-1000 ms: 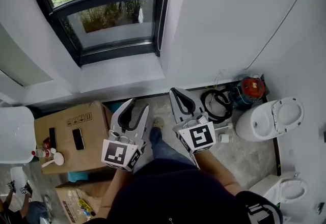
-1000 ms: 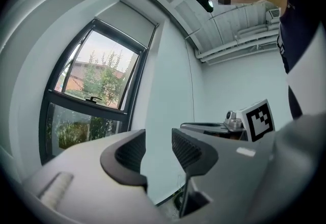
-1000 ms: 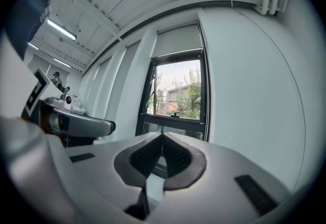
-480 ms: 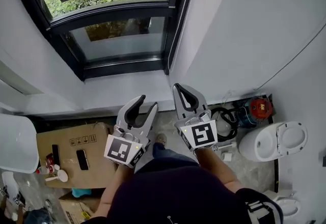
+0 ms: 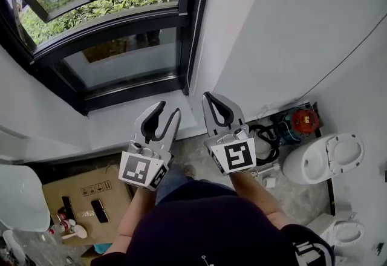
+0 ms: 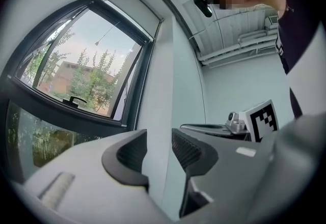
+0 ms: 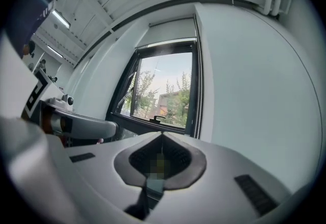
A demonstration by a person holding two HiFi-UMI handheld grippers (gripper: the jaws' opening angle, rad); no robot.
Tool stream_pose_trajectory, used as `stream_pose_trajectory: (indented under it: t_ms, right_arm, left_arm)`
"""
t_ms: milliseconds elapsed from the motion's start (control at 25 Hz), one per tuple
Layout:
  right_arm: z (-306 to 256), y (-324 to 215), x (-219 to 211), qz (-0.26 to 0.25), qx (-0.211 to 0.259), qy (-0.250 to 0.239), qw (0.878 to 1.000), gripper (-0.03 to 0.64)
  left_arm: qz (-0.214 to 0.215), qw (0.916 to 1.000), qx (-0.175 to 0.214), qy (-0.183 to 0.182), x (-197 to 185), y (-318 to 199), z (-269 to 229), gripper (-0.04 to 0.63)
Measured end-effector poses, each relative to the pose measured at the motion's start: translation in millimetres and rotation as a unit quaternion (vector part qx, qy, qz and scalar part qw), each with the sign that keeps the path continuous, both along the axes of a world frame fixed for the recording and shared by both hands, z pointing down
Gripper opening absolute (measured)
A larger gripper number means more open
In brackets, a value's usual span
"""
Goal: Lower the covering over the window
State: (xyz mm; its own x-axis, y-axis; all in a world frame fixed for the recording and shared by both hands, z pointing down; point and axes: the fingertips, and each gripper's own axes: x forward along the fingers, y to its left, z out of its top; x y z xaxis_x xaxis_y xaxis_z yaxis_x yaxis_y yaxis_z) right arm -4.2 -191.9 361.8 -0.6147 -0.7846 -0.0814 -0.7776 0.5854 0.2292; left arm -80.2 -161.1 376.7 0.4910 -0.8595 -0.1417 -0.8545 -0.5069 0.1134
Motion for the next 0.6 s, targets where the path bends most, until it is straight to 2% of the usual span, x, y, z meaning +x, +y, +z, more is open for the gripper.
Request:
stream_pose_trajectory:
  t_ms: [200, 600]
  right_arm:
    - [-17, -28, 8, 0.041, 0.010, -0.009, 0.999, 0.012]
    - [-48, -89, 6, 0.064, 0.029, -0.017, 0.997, 0.012]
  left_arm:
    - [0.018, 0.9997, 0.017, -0.004, 8, -37, -11, 0.146]
    - [0.042, 0.9984, 0.024, -0.030, 19, -119, -40, 0.146]
